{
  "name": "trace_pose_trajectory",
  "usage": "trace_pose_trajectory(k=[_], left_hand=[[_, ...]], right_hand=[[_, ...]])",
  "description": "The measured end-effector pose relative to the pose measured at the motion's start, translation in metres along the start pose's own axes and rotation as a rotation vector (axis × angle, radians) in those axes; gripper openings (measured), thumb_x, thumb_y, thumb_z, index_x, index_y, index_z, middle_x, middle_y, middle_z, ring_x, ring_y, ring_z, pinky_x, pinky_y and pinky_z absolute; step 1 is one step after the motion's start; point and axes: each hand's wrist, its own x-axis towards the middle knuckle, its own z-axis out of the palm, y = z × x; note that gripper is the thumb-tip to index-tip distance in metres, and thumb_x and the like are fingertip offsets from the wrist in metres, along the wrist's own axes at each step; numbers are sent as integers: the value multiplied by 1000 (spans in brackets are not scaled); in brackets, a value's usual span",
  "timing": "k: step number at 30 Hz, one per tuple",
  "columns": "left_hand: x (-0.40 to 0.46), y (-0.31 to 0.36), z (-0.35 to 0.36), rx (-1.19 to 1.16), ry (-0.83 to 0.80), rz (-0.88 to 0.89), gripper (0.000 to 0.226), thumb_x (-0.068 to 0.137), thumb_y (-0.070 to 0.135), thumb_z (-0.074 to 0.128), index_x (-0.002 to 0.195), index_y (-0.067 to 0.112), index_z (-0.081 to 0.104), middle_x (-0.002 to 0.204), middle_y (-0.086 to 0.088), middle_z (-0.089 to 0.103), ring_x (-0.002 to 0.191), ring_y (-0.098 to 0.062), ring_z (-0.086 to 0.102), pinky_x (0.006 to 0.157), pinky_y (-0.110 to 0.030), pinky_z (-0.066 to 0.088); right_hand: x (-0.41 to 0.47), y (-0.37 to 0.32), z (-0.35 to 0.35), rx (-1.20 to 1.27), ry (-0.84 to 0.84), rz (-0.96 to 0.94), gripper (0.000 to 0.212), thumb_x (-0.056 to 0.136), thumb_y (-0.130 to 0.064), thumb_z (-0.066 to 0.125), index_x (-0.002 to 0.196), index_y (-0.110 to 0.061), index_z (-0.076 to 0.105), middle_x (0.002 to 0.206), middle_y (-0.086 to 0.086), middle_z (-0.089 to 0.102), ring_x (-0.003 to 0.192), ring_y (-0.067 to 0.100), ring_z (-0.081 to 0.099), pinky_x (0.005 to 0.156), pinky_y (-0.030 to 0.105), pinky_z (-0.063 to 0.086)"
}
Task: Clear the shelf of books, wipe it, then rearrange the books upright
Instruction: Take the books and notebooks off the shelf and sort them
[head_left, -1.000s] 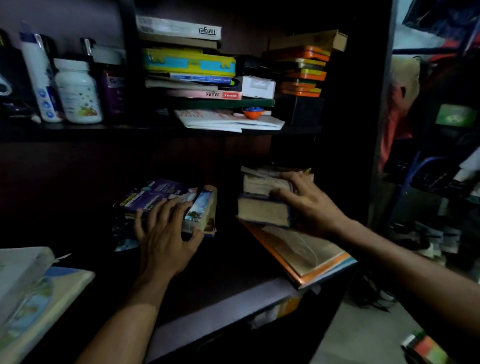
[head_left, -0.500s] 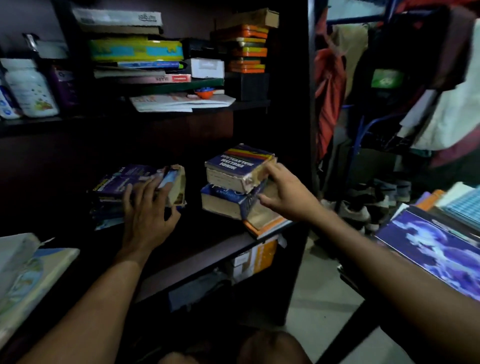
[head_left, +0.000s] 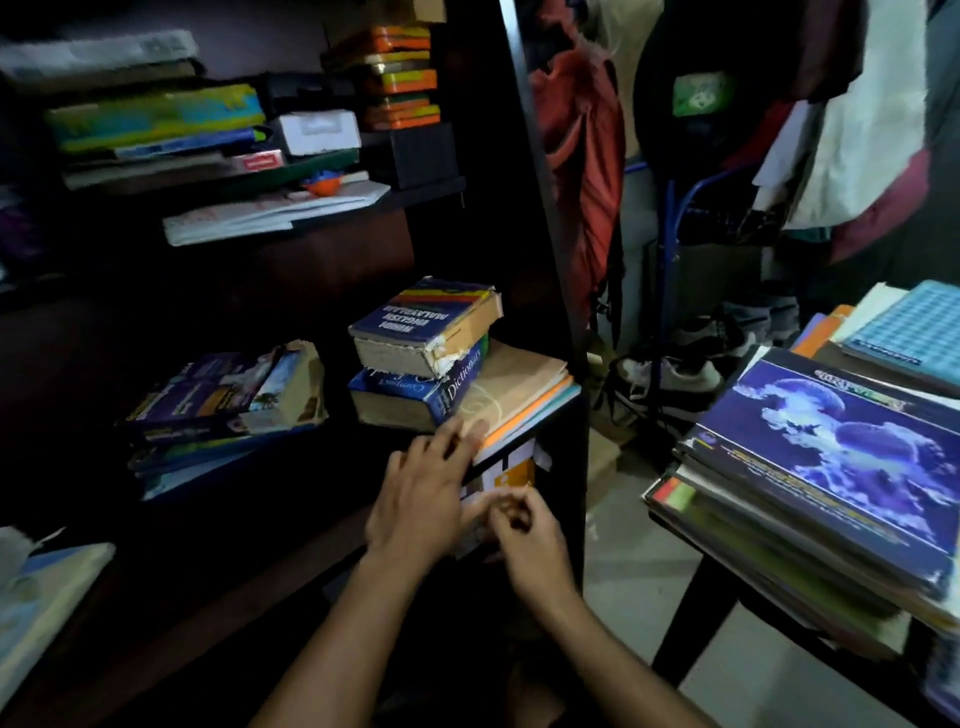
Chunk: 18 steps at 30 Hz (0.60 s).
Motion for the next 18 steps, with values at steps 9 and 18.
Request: trace_pose_trajectory(k=[9, 18], left_hand=[[8, 1, 9, -160, 132, -53, 57, 93, 43, 65, 147, 33, 49, 146, 13, 53, 111, -14, 52, 88, -32, 52], [-2, 1, 6, -230, 202, 13, 51, 96, 24, 63, 145, 30, 52, 143, 13, 56, 110, -11, 55, 78, -34, 58]], right_hand=[[57, -75, -14, 408, -22, 314, 60, 90, -35, 73, 131, -2, 44, 96, 17, 58, 67, 22, 70, 64, 44, 63], [68, -73, -27, 350, -71, 283, 54, 89, -39, 74, 121, -3, 50, 112, 18, 65, 85, 30, 73, 59, 45, 62]])
